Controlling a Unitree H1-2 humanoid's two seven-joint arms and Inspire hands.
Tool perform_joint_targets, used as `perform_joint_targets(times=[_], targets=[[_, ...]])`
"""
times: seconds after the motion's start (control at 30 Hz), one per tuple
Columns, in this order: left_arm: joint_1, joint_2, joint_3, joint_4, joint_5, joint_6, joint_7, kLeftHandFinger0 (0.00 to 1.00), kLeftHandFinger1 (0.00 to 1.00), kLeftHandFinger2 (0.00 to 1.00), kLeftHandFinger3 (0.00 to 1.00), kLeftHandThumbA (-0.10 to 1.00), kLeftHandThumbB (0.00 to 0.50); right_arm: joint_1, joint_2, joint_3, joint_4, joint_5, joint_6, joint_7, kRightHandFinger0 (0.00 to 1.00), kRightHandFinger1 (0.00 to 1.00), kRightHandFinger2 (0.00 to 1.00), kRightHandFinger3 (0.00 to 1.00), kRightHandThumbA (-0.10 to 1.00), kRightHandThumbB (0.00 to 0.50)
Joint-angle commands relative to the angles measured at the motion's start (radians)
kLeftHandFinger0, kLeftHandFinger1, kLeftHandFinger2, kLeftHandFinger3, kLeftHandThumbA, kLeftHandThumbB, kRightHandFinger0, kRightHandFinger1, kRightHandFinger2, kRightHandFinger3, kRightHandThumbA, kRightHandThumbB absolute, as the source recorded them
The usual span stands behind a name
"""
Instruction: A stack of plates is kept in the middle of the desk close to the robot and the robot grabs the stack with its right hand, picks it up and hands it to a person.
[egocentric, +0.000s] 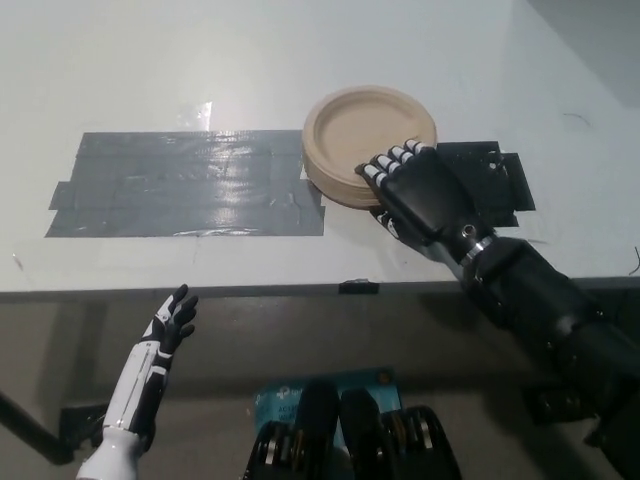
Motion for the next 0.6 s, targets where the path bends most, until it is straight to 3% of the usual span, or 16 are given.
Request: perform_joint_targets(times=[0.0, 0.03, 0.07, 0.1, 0.13, 0.37, 0.47, 0.57], targets=[[-0.016, 0.010, 0.004, -0.028, -0.005, -0.002, -0.007, 1.00, 1.00, 1.00, 1.00, 1.00, 0.003, -0.035, -0.054, -0.009, -0.090, -0.007, -0.028, -0.122, 0.00, 0.00, 0.20, 0.15, -0.10, 0.295], [-0.015, 0.009, 0.005, -0.028, -0.005, 0.002, -0.007, 1.00, 1.00, 1.00, 1.00, 1.00, 0.006, -0.036, -0.063, -0.016, -0.115, -0.005, -0.032, -0.136, 0.00, 0.00, 0.06, 0.13, -0.10, 0.306], [-0.015, 0.009, 0.005, -0.028, -0.007, 0.006, -0.007, 1.00, 1.00, 1.00, 1.00, 1.00, 0.006, -0.036, -0.070, -0.021, -0.133, -0.004, -0.033, -0.139, 0.00, 0.00, 0.03, 0.14, -0.10, 0.254], [-0.015, 0.010, 0.004, -0.026, -0.004, 0.001, -0.006, 1.00, 1.00, 1.00, 1.00, 1.00, 0.001, -0.034, -0.083, -0.030, -0.166, -0.004, -0.031, -0.153, 0.00, 0.00, 0.05, 0.10, -0.10, 0.309], [-0.015, 0.010, 0.004, -0.026, -0.002, -0.001, -0.006, 1.00, 1.00, 1.00, 1.00, 1.00, 0.000, -0.033, -0.089, -0.035, -0.181, -0.005, -0.028, -0.159, 0.00, 0.00, 0.06, 0.09, -0.10, 0.311], [-0.021, 0.013, 0.004, -0.026, -0.003, 0.001, -0.008, 1.00, 1.00, 1.00, 1.00, 1.00, 0.000, -0.002, -0.187, -0.110, -0.462, -0.006, -0.011, -0.097, 0.00, 0.00, 0.00, 0.02, -0.10, 0.295], [-0.026, 0.016, 0.004, -0.023, -0.001, 0.000, -0.009, 1.00, 1.00, 1.00, 1.00, 1.00, 0.000, 0.015, -0.213, -0.143, -0.559, 0.001, -0.012, -0.063, 0.00, 0.00, 0.07, 0.05, -0.10, 0.280], [-0.031, 0.016, 0.004, -0.021, -0.002, -0.001, -0.008, 1.00, 1.00, 1.00, 1.00, 1.00, 0.000, 0.029, -0.232, -0.168, -0.639, -0.005, -0.002, -0.018, 0.00, 0.00, 0.02, 0.12, -0.10, 0.273]])
